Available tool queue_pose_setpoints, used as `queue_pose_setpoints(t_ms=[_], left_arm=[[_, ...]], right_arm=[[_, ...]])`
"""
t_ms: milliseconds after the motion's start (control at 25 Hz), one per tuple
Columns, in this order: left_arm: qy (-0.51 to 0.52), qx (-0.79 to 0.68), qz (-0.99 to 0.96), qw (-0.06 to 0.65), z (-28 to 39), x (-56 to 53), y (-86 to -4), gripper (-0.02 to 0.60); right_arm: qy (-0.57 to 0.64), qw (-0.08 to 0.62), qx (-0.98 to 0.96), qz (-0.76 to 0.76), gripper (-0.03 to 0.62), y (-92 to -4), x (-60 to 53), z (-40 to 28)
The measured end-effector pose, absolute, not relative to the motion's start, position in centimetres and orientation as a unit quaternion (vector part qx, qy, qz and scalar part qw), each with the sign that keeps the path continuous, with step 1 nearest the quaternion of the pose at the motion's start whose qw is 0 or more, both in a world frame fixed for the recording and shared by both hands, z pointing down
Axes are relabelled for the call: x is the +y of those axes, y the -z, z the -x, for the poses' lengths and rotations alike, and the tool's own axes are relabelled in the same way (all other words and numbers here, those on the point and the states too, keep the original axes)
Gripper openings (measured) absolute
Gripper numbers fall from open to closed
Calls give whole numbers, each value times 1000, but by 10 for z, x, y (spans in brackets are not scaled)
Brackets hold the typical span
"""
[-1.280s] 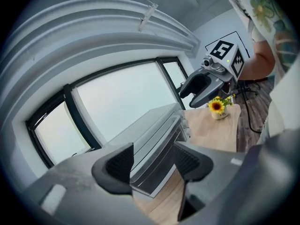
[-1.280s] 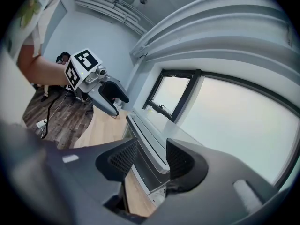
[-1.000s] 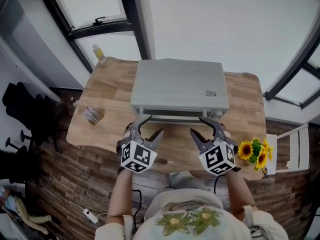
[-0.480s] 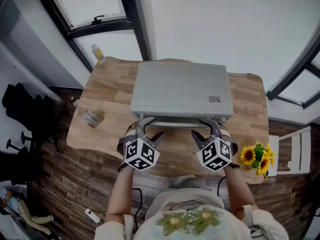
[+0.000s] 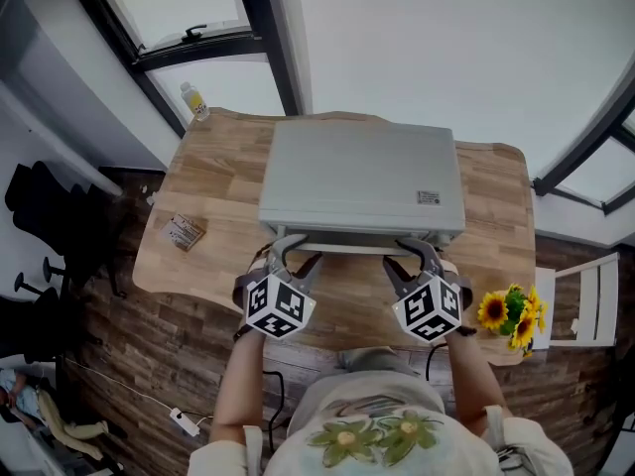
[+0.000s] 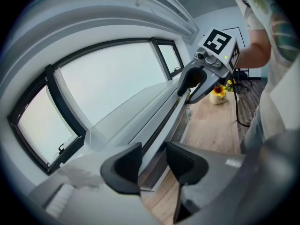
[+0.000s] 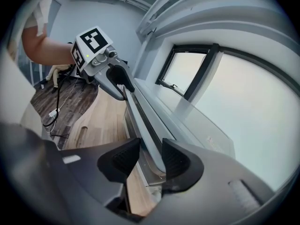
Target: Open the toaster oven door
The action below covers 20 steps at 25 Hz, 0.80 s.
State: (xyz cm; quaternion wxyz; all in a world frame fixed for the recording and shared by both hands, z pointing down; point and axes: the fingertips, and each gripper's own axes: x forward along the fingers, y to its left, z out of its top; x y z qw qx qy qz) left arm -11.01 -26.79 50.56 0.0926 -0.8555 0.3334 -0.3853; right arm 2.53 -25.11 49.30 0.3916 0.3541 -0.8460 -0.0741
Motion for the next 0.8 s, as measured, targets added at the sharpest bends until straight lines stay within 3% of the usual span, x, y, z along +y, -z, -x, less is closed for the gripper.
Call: queue_pose_setpoints(t_ms=[800], left_arm=[[350,358,864,52,111,-255,-507,178]], right_arm=[[61,370,-856,-355,148,-495,-239,-25]])
